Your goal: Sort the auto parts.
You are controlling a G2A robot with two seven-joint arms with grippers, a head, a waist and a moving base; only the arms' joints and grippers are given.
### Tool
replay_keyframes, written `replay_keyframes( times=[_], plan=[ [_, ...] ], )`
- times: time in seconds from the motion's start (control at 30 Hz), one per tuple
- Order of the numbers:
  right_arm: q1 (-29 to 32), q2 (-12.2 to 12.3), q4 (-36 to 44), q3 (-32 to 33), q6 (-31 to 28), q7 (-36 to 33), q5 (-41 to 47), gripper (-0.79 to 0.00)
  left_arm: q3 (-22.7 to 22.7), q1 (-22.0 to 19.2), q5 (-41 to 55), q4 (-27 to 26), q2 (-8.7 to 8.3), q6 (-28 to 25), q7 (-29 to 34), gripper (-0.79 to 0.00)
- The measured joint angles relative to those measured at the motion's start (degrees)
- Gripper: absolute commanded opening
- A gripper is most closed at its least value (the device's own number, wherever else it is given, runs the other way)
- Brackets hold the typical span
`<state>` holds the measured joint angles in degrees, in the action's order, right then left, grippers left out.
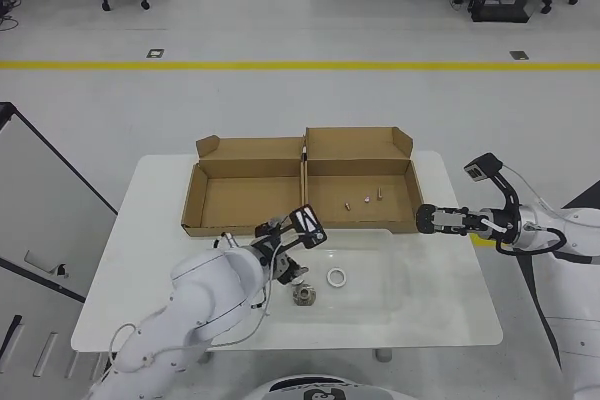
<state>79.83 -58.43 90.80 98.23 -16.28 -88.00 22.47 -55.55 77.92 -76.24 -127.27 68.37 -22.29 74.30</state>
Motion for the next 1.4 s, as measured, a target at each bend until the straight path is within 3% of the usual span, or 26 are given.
replay_keyframes(
  times=[0.23, 0.8, 0.9, 1.03, 1.23, 1.33, 1.4],
  plan=[
    [0.0, 0.0, 0.0, 0.0, 0.0, 0.0, 0.0, 0.0, 5.85, -8.2, 3.9, 4.44, 1.79, 4.75, 4.75, 0.0],
    [0.0, 0.0, 0.0, 0.0, 0.0, 0.0, 0.0, 0.0, 6.81, -8.44, 4.52, 5.67, 1.84, 3.28, 4.86, 0.0],
    [0.0, 0.0, 0.0, 0.0, 0.0, 0.0, 0.0, 0.0, 10.06, -12.32, 9.75, 9.34, 2.8, 1.92, 9.12, 0.0],
    [0.0, 0.0, 0.0, 0.0, 0.0, 0.0, 0.0, 0.0, 18.1, -21.14, 14.98, 16.22, 5.13, 5.76, 13.49, 0.0],
    [0.0, 0.0, 0.0, 0.0, 0.0, 0.0, 0.0, 0.0, 25.25, -30.15, 19.43, 24.61, 8.96, 9.52, 13.4, 0.0],
    [0.0, 0.0, 0.0, 0.0, 0.0, 0.0, 0.0, 0.0, 27.24, -32.47, 20.95, 28.08, 10.36, 9.86, 13.05, -0.185],
    [0.0, 0.0, 0.0, 0.0, 0.0, 0.0, 0.0, 0.0, 28.26, -33.33, 21.69, 29.87, 11.02, 9.75, 12.99, -0.354]
  ],
)
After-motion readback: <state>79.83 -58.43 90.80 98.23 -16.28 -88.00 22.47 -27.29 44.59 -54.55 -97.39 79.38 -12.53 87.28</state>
